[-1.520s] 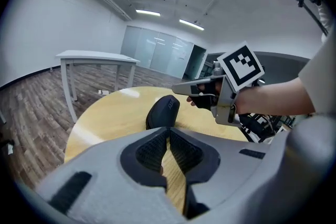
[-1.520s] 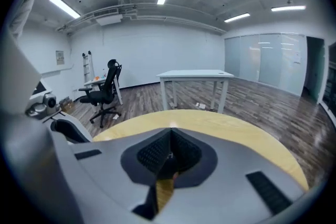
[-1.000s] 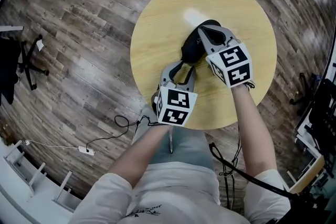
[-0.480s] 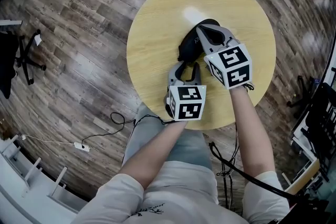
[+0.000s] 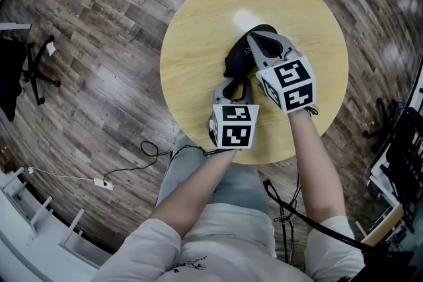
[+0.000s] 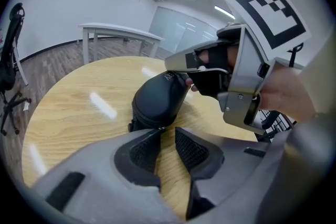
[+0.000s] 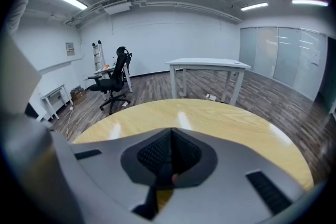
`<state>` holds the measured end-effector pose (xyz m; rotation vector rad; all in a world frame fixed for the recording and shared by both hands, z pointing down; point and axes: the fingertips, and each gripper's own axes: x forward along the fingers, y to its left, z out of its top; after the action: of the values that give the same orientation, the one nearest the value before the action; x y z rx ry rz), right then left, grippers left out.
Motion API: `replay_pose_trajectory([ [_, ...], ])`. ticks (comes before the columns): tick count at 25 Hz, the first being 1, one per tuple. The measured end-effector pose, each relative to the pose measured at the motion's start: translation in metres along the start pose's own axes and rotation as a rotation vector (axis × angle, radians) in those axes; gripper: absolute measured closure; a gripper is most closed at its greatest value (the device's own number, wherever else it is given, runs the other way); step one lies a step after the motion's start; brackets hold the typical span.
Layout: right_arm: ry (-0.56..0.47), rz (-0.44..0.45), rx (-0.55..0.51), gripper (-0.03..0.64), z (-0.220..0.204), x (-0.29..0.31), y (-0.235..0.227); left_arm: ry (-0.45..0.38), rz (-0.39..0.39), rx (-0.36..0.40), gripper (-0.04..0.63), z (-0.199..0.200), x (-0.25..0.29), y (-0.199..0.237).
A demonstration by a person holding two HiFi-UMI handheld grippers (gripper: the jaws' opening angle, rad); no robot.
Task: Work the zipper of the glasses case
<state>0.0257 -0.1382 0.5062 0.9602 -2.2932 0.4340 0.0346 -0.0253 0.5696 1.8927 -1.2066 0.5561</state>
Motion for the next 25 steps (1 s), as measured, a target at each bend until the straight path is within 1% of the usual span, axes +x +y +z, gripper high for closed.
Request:
replay_pose_trajectory([
  [2,0.004,-0.003,-0.006,0.623,0.000,0.000,-0.001,-0.012,-0.010,-0.007,0.456,0.002,0.000,-0.006],
  [3,0.004,-0.003,-0.007,0.623,0.000,0.000,-0.001,-0.021,-0.005,-0.017,0.434,0.003,0.000,-0.005],
  [4,0.001,-0.002,-0.004,0.623,0.000,0.000,0.000,-0.028,0.007,-0.032,0.441,0.005,-0.002,-0.002],
  [5,-0.002,-0.001,0.001,0.623,0.000,0.000,0.000,-0.033,0.023,-0.054,0.488,0.006,-0.003,0.001],
  [6,-0.005,-0.002,0.008,0.623,0.001,0.000,0.000,-0.037,0.035,-0.086,0.495,0.007,-0.003,0.005],
  [7,-0.006,-0.004,0.012,0.623,0.001,0.000,0.000,-0.043,0.042,-0.133,0.495,0.007,-0.003,0.008],
  [8,-0.006,-0.008,0.014,0.623,0.001,0.000,-0.001,-0.049,0.045,-0.197,0.497,0.007,-0.002,0.010],
  [9,-0.006,-0.012,0.014,0.623,0.001,0.000,-0.002,-0.055,0.046,-0.268,0.527,0.007,-0.001,0.011],
  [10,-0.005,-0.015,0.014,0.623,0.001,0.000,-0.002,-0.059,0.047,-0.330,0.534,0.007,-0.001,0.012],
  [11,-0.003,-0.018,0.012,0.623,0.001,0.001,-0.002,-0.062,0.048,-0.367,0.567,0.007,-0.001,0.013],
  [12,0.000,-0.020,0.008,0.623,0.001,0.001,-0.001,-0.064,0.049,-0.377,0.571,0.007,-0.001,0.014],
  [14,0.007,-0.021,-0.002,0.623,0.001,0.001,-0.001,-0.060,0.043,-0.335,0.572,0.007,-0.003,0.014],
  [18,0.010,-0.018,-0.008,0.623,0.000,0.002,-0.002,-0.012,0.021,-0.180,0.572,0.005,-0.007,0.020],
  [23,0.033,-0.030,-0.046,0.623,0.000,0.006,0.000,0.069,-0.025,0.006,0.574,0.003,-0.009,0.026],
  [25,0.039,-0.031,-0.053,0.623,0.002,0.006,0.002,0.086,-0.026,0.046,0.589,0.003,-0.015,0.032],
])
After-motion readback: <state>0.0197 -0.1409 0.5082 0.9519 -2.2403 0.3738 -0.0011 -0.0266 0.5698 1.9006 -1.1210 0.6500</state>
